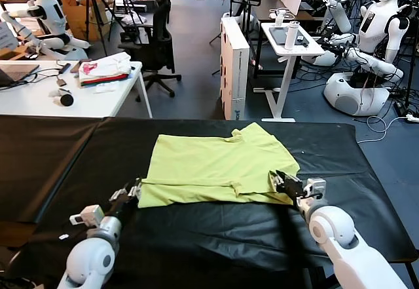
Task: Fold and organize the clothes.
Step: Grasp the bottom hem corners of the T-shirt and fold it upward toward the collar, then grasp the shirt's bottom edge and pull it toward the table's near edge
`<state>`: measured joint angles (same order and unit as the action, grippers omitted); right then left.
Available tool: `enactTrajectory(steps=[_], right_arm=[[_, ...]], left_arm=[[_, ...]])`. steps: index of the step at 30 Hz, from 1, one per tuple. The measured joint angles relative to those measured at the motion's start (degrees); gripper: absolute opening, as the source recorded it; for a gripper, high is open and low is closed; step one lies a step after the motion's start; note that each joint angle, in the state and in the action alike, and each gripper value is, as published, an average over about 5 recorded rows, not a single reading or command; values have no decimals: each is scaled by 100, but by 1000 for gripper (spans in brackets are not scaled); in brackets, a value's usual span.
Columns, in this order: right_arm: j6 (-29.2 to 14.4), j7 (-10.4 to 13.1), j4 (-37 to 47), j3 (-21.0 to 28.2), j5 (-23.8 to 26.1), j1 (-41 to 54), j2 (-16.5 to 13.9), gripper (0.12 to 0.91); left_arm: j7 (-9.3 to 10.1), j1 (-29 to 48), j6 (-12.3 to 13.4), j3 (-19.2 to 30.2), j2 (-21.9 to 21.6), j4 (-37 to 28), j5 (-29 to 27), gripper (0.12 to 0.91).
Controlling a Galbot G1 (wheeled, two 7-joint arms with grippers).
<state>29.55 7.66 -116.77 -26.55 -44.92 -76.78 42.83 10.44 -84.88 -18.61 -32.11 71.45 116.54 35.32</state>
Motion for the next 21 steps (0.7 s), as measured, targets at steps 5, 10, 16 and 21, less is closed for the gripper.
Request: enactTrajectory(steps=[5, 10, 16, 21], right_arm=[[-2, -128, -48, -121, 3, -330, -237, 907], [1, -202, -11, -112, 43, -440, -261, 907], [4, -250, 43, -67, 102, -471, -293, 826], [9, -270, 62, -48, 118, -510, -324, 694]], left_arm=[[-22, -311, -19, 12, 127, 172, -123, 907], [-30, -451, -50, 67, 213, 174, -246, 907], [-33, -487, -74, 95, 231, 121, -246, 899], [-36, -506, -74, 132, 237, 93, -246, 701]])
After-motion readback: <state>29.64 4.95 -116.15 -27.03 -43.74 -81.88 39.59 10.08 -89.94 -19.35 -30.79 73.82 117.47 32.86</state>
